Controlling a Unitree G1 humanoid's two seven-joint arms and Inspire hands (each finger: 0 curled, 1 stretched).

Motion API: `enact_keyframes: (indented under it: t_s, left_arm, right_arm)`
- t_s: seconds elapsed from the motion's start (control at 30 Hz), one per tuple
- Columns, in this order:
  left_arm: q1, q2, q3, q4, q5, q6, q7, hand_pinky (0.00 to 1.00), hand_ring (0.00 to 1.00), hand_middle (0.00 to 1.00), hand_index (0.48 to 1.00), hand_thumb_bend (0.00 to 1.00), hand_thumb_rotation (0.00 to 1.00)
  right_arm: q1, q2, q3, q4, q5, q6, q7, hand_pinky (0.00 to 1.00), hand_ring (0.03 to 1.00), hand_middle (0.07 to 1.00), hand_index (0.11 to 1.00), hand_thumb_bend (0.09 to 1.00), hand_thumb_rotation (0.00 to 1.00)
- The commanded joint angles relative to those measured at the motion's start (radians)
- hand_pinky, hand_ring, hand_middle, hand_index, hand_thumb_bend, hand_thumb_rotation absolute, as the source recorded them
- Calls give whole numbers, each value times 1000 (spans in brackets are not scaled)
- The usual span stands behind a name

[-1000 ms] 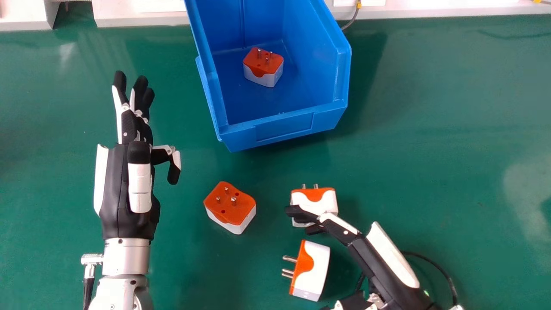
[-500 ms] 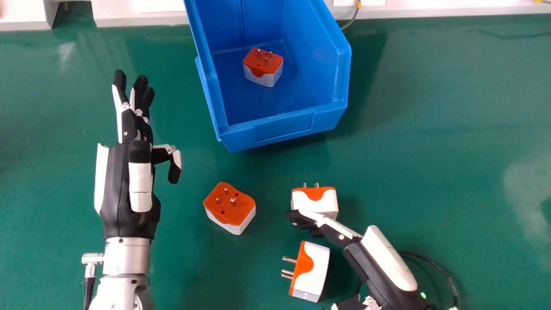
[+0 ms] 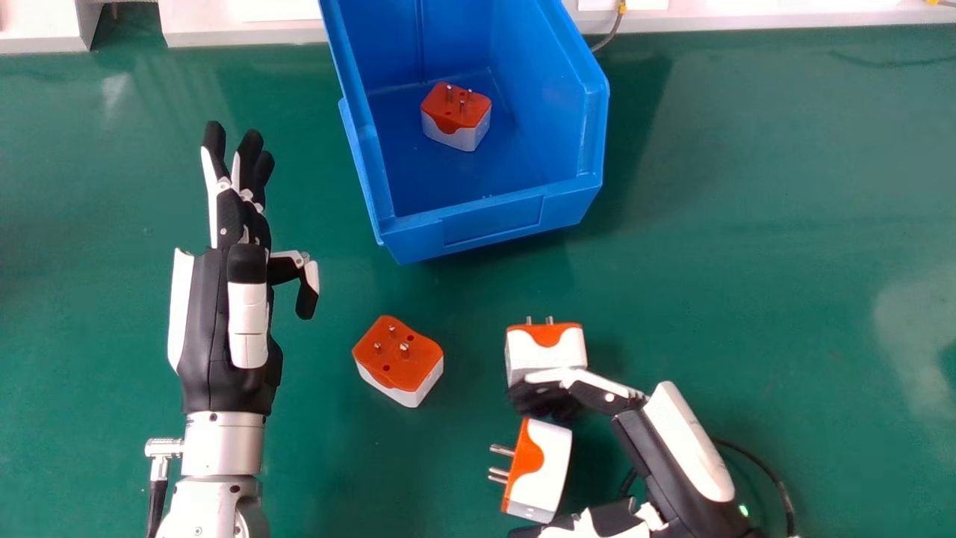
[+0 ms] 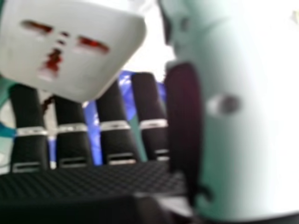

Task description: Pick all objects and put in blue box

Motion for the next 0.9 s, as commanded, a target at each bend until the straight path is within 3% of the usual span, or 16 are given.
enact_keyframes:
  t_s: [0.0, 0.1, 0.57, 0.87]
  left_arm:
    - [-3, 0, 0, -3, -3, -18, -5, 0, 1000, 1000, 1000, 1000, 1000]
    - [-2, -2, -1, -6, -3, -19, -5, 0, 1000, 1000, 1000, 1000, 1000]
    - [-1, 0, 0, -4, -9, -14, -13, 0, 1000, 1000, 1000, 1000, 1000]
    - [7, 0, 2, -17, -8, -10, -17, 0, 1000, 1000, 1000, 1000, 1000]
  right_arm:
    - [-10, -7, 5, 1, 23, -31, 4, 487, 523, 572, 585, 652, 28]
    - [-11, -7, 3, 6, 44, -47, 20, 457, 491, 546, 554, 604, 18]
    - [-1, 2, -17, -5, 99, -112, 47, 433, 449, 515, 518, 547, 5]
    - [52, 5, -44, -158, 256, -142, 198, 424, 434, 505, 513, 530, 2]
